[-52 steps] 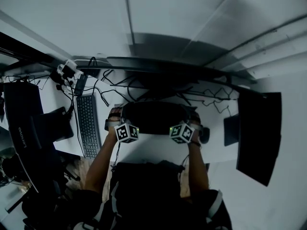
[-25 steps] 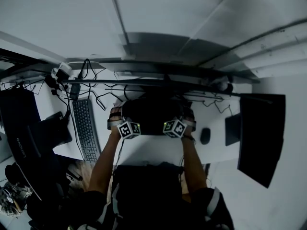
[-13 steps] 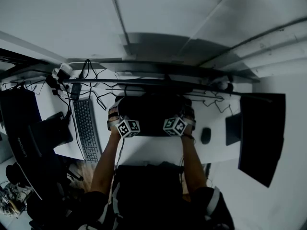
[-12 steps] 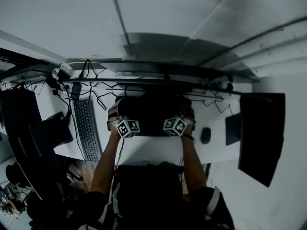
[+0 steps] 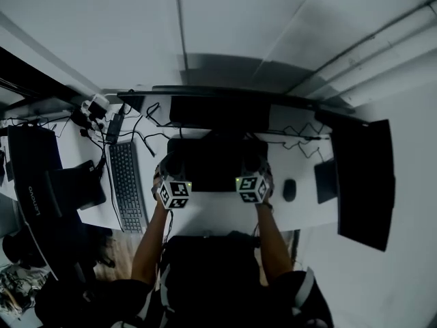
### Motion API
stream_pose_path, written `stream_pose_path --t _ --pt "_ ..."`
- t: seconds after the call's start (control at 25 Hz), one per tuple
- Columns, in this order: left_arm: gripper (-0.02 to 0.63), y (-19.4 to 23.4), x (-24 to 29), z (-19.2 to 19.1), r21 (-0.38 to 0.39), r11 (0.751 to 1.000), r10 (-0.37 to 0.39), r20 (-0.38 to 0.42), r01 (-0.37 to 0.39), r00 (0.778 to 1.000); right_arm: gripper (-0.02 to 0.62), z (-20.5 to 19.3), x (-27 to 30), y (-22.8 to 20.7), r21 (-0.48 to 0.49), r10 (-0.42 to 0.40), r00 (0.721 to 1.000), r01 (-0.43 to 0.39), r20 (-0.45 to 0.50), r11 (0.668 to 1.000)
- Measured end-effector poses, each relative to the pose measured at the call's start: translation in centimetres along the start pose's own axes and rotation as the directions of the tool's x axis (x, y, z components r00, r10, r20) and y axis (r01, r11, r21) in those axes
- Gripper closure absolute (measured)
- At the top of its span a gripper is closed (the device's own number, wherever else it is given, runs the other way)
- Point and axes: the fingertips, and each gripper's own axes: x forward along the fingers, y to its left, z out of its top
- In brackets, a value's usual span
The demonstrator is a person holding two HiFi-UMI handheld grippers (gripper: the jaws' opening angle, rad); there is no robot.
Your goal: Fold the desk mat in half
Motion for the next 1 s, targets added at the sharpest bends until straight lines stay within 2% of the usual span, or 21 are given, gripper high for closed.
stream_pose_path --t 0.12,0.24,0.44,0.6,0.76,0.92,1.0 --pt "0.560 0.4 -4.7 2.8 -0.100 0.994 -0.028 0.125 0.041 0.992 0.509 0.8 -3.8 1.1 0.124 0.024 0.999 -0.029 0.037 0.992" --pt "0.583 0.5 -9.4 5.4 -0.142 0.988 -0.031 0.227 0.065 0.973 0.512 1.2 -7.8 2.2 0.223 0.025 0.996 -0.043 0.085 0.974" --pt "0.598 -0.1 -16.2 5.3 -0.185 0.977 -0.048 0.290 0.105 0.956 0.545 2.0 -15.1 4.7 0.357 -0.001 0.984 -0.063 0.176 0.932" --pt "0.600 -0.8 -21.3 5.8 -0.211 0.965 -0.076 0.346 0.156 0.935 0.574 2.5 -20.9 6.1 0.418 -0.050 0.969 -0.058 0.242 0.906" --pt "0.600 -0.8 -25.4 6.8 -0.213 0.966 -0.045 0.417 0.145 0.908 0.579 2.0 -25.3 6.6 0.463 -0.090 0.956 -0.052 0.279 0.885" --pt "0.600 -1.7 -28.6 7.0 -0.229 0.964 -0.022 0.435 0.134 0.900 0.581 1.3 -28.8 6.3 0.504 -0.123 0.944 -0.052 0.308 0.862" --pt "0.600 -2.5 -29.6 7.2 -0.217 0.967 -0.019 0.459 0.132 0.888 0.581 1.1 -30.3 6.3 0.502 -0.128 0.939 -0.053 0.319 0.863"
